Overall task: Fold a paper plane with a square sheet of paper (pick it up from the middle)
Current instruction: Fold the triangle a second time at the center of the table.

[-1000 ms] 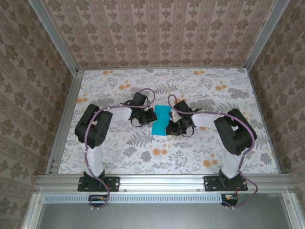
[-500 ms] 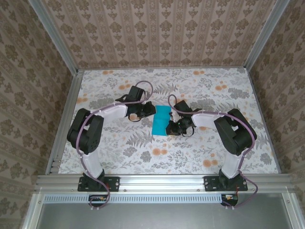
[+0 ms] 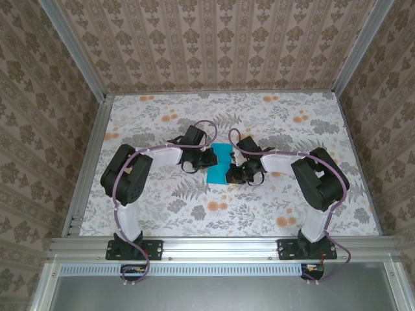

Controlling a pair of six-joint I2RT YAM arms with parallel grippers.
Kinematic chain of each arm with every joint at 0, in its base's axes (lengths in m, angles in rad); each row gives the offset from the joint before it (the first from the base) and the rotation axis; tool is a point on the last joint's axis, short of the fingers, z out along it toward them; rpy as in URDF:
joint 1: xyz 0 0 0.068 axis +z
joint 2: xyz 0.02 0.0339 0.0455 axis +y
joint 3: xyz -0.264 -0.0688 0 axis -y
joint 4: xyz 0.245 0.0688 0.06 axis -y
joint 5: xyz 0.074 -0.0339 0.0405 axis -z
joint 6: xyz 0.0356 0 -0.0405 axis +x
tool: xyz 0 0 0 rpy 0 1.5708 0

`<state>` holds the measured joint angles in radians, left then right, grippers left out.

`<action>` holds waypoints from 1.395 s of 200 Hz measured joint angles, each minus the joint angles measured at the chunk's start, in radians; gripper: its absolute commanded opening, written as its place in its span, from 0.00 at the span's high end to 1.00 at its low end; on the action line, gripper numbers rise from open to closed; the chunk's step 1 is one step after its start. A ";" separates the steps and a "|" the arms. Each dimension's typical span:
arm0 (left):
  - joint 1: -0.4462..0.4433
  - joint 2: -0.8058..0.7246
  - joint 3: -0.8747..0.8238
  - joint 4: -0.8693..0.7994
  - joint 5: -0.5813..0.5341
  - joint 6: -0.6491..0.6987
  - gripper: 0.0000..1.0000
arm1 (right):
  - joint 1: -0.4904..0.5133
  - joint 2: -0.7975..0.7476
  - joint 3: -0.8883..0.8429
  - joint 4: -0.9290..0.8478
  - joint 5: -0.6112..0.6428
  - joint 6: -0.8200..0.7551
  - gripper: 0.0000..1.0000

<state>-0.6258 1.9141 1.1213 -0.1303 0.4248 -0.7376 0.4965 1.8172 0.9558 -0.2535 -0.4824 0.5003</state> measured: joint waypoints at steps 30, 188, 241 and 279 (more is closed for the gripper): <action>0.000 0.023 0.000 -0.002 -0.008 0.000 0.93 | 0.000 0.000 0.006 -0.008 0.000 0.000 0.90; 0.004 0.028 0.000 0.000 -0.005 -0.003 0.94 | 0.045 0.080 0.200 -0.028 -0.002 0.012 0.89; 0.005 0.030 0.000 0.000 -0.005 -0.005 0.94 | 0.047 0.122 0.206 -0.071 0.057 0.011 0.89; 0.006 0.031 0.000 0.000 -0.003 -0.011 0.94 | 0.047 0.120 0.193 -0.061 0.065 0.008 0.89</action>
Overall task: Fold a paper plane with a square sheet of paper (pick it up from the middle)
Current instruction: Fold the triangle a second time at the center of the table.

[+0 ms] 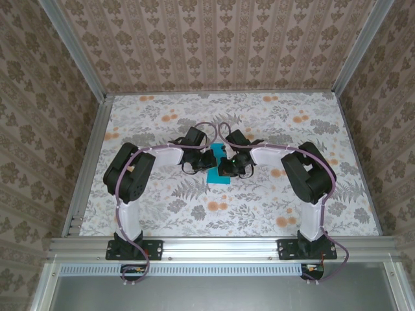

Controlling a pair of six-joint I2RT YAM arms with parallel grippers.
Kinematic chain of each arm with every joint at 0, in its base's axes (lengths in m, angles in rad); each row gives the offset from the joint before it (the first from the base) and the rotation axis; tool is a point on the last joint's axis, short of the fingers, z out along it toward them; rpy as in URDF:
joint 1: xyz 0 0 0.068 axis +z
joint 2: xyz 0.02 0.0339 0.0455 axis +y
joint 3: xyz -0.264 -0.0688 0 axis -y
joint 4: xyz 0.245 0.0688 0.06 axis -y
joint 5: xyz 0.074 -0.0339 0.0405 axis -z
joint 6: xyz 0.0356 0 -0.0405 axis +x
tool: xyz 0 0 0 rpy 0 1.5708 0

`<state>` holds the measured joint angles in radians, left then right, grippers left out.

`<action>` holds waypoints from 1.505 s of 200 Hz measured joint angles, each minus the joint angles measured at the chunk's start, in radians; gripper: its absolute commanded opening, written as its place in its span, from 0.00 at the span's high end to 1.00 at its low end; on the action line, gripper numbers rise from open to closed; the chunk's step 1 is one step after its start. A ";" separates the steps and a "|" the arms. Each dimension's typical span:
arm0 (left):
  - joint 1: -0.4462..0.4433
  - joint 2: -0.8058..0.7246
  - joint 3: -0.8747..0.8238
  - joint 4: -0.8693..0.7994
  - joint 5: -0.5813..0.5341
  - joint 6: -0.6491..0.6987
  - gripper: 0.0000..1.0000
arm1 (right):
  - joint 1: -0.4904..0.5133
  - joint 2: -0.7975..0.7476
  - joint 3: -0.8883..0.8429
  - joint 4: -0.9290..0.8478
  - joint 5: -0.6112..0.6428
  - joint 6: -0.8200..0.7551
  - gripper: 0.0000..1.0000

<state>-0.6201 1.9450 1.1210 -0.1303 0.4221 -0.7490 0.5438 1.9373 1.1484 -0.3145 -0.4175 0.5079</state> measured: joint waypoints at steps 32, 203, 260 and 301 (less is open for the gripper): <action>0.002 0.001 0.000 0.000 0.000 -0.002 0.94 | 0.000 -0.023 -0.038 0.024 0.000 -0.004 0.89; 0.006 0.005 0.000 0.002 0.013 -0.002 0.94 | -0.055 -0.196 -0.243 0.023 -0.058 -0.004 0.89; 0.006 0.005 0.000 0.003 0.015 -0.003 0.94 | -0.051 -0.151 -0.098 0.013 -0.061 -0.003 0.89; 0.006 0.006 0.000 0.003 0.016 -0.003 0.94 | -0.034 -0.036 0.000 0.019 -0.061 0.001 0.89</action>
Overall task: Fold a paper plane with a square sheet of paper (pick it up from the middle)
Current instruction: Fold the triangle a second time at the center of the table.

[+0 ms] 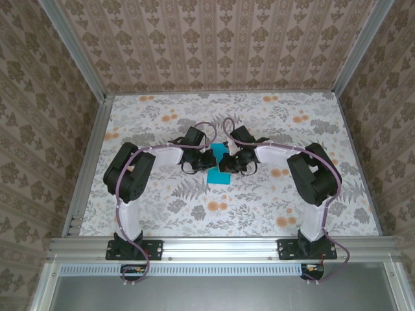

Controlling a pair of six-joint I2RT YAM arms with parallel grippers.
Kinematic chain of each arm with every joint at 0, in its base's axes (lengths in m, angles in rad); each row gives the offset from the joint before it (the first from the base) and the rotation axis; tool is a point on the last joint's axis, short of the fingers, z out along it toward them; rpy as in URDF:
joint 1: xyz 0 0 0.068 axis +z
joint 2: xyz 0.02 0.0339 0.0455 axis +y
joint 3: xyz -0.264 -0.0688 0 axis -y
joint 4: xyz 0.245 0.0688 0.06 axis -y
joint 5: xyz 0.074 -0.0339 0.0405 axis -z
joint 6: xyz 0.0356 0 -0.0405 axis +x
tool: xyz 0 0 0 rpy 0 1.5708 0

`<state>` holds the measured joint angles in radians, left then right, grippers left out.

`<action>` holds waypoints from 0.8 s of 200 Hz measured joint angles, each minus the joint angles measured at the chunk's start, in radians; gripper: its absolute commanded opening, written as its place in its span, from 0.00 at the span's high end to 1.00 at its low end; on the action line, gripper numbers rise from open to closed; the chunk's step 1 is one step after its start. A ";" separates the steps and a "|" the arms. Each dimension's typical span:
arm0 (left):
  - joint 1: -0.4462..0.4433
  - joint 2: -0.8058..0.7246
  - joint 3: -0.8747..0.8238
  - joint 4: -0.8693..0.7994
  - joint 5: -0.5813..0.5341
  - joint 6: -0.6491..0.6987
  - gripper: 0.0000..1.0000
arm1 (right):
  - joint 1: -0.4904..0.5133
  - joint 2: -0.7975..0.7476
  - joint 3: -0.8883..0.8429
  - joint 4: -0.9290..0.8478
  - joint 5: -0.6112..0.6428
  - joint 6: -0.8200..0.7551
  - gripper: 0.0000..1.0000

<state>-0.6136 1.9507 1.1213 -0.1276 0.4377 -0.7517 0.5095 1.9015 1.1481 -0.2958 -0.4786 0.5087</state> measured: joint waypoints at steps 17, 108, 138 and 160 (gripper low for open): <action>0.000 0.000 0.000 0.000 0.000 0.000 0.94 | 0.002 0.026 0.007 -0.001 0.000 0.000 0.89; 0.000 0.001 0.003 -0.004 -0.001 -0.005 0.94 | 0.001 -0.021 -0.092 -0.016 0.000 -0.030 0.89; 0.000 0.001 0.004 -0.005 -0.001 -0.004 0.94 | -0.006 -0.099 -0.190 -0.018 0.000 -0.031 0.89; 0.000 0.001 0.005 -0.007 0.000 -0.004 0.93 | -0.013 -0.145 -0.239 -0.023 0.001 -0.027 0.89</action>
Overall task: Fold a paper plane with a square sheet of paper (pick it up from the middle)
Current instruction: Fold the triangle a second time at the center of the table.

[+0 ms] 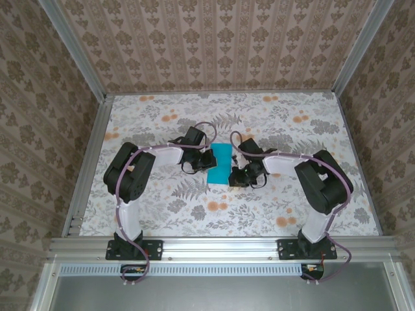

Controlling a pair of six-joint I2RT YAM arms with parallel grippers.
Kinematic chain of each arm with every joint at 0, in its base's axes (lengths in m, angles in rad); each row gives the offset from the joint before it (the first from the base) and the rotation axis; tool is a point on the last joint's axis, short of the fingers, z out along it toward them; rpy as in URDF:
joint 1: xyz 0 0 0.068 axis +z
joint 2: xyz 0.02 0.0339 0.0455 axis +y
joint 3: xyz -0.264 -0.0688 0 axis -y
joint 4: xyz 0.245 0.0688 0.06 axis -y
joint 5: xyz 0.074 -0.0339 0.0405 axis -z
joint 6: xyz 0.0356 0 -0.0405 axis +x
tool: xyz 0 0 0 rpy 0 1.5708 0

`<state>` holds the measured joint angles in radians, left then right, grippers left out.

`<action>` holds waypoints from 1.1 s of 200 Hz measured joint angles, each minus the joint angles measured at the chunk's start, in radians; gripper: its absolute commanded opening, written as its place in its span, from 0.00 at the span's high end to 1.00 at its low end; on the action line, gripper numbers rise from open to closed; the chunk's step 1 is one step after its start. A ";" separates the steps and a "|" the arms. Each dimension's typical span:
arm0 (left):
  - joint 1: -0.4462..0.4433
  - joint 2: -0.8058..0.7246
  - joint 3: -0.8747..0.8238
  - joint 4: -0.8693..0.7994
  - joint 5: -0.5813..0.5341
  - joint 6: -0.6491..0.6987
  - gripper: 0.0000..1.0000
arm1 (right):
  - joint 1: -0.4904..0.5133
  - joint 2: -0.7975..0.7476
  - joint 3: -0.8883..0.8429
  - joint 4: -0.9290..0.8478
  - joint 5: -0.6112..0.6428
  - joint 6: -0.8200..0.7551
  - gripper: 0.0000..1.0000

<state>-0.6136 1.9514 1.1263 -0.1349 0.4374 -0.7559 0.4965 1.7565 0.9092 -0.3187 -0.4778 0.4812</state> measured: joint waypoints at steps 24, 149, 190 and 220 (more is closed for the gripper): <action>0.000 0.000 0.001 -0.001 0.000 0.000 0.93 | -0.006 -0.041 -0.013 0.003 0.000 0.017 0.89; -0.008 -0.001 0.007 -0.010 -0.008 0.000 0.86 | -0.005 0.100 0.107 0.042 0.005 0.050 0.90; -0.056 -0.023 0.008 -0.026 -0.031 0.000 0.84 | -0.005 0.104 0.115 0.030 0.011 0.049 0.90; -0.089 -0.032 0.008 -0.022 -0.032 -0.013 0.89 | -0.005 0.105 0.117 0.026 0.016 0.049 0.90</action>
<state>-0.7029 1.9194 1.1343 -0.1570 0.4049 -0.7685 0.4915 1.8610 1.0267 -0.2932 -0.4622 0.5304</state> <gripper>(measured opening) 0.131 0.104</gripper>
